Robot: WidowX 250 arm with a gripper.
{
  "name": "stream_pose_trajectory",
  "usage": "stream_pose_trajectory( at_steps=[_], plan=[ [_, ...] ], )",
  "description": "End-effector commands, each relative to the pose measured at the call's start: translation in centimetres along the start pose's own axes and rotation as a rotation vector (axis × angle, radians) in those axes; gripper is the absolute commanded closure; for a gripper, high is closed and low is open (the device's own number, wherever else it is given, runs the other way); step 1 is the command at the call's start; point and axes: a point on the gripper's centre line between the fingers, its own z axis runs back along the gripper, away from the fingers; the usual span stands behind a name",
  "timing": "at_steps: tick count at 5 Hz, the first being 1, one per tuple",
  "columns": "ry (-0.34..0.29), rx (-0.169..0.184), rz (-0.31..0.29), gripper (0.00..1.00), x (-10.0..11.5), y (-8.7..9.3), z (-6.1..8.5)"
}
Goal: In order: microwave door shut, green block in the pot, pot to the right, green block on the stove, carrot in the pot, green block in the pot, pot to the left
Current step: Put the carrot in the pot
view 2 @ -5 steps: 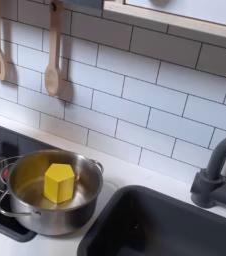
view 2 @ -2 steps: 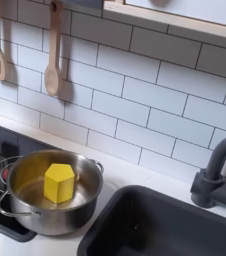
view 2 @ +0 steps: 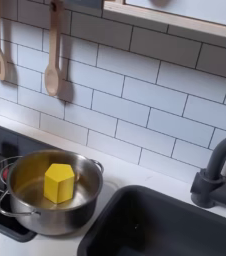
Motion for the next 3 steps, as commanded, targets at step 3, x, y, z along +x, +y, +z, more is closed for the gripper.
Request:
stream_pose_trajectory(
  at_steps=[3],
  plan=[
    [0.016, 0.003, -0.001, 0.0, 0.19, 0.07, -1.09]
  ],
)
